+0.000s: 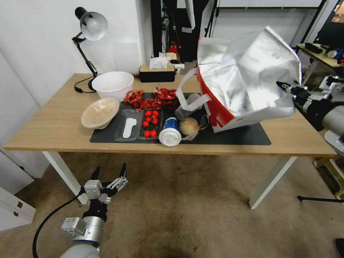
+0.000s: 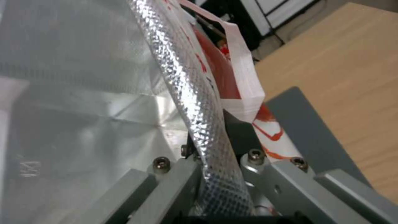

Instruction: Pick up the food delivery bag from the floor and place it on the table.

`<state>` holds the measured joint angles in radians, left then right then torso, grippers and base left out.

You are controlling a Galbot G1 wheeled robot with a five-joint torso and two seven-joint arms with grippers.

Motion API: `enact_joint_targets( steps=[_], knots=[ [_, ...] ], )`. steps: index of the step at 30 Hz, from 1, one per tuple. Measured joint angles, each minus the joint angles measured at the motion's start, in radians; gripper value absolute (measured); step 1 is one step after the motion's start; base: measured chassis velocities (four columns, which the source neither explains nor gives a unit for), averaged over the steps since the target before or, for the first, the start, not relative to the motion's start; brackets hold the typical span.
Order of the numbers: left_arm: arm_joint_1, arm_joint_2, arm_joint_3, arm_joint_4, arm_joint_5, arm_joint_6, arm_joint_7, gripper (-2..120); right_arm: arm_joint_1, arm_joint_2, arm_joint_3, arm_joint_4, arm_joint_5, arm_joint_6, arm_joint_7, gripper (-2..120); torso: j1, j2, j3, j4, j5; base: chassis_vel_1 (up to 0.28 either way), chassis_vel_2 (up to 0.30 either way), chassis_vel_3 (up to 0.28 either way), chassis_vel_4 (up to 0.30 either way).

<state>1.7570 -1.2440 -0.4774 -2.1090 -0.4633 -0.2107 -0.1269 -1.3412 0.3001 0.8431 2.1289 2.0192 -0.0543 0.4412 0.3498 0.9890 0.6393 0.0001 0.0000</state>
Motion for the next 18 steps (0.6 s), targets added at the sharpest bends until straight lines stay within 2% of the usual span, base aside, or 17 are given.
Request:
enact_joint_targets(
  steps=[8,18],
  knots=[
    [0.0,-0.001,-0.001,0.001,0.005,-0.001,0.001,100,0.042,-0.005,-0.007,0.004,0.035,-0.057,0.175,0,0.0,0.0,0.0,0.0,-0.0001,0.0,0.0,0.0,0.0],
    [0.001,-0.004,0.003,-0.001,0.015,0.0,0.001,100,0.089,-0.027,-0.012,-0.013,0.071,-0.106,0.267,0,0.0,0.0,0.0,0.0,0.0,0.0,0.0,0.0,0.0]
  ],
)
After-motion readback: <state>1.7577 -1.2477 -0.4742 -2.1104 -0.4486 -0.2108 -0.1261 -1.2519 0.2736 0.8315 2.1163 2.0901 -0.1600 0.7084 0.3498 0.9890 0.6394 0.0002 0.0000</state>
